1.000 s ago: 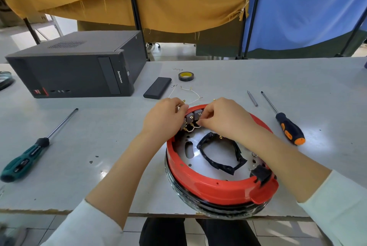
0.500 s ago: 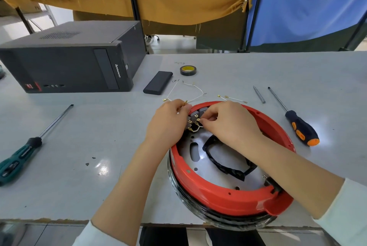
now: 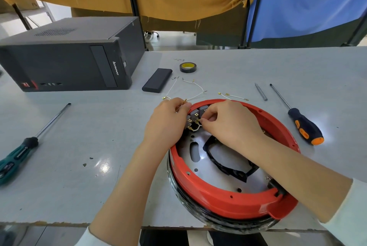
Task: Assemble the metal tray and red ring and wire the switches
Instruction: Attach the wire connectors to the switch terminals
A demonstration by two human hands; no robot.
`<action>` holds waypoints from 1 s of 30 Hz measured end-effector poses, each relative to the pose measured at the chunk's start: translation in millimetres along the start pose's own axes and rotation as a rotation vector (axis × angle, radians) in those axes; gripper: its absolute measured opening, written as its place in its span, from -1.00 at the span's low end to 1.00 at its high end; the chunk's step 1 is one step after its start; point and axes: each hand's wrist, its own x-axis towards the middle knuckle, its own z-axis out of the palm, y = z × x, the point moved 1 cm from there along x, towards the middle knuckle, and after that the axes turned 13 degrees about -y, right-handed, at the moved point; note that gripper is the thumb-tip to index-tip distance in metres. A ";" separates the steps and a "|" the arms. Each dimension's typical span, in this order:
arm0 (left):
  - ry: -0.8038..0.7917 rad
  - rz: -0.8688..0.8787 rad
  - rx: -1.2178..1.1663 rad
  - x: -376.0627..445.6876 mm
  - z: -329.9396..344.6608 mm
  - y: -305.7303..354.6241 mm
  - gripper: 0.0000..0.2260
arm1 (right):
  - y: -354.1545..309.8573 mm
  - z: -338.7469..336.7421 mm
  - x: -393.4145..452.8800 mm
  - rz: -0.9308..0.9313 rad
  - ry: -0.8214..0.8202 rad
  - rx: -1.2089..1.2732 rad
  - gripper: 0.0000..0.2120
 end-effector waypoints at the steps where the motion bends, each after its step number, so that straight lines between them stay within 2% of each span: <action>1: 0.002 -0.001 -0.002 -0.2 0.0 -0.2 -0.72 | 0.5 0.0 0.0 0.000 0.000 0.005 -0.88; 11: 0.004 0.001 -0.030 0.3 0.6 -1.4 -0.73 | 0.1 0.9 1.0 -0.011 0.012 0.015 -0.91; 21: -0.004 -0.013 -0.047 -1.6 0.5 0.7 -0.72 | -2.0 3.5 2.7 0.018 -0.019 0.067 -0.84; 30: -0.015 0.004 0.007 -2.0 -1.9 5.2 -0.71 | -6.6 6.7 4.4 -0.043 0.005 0.026 -0.85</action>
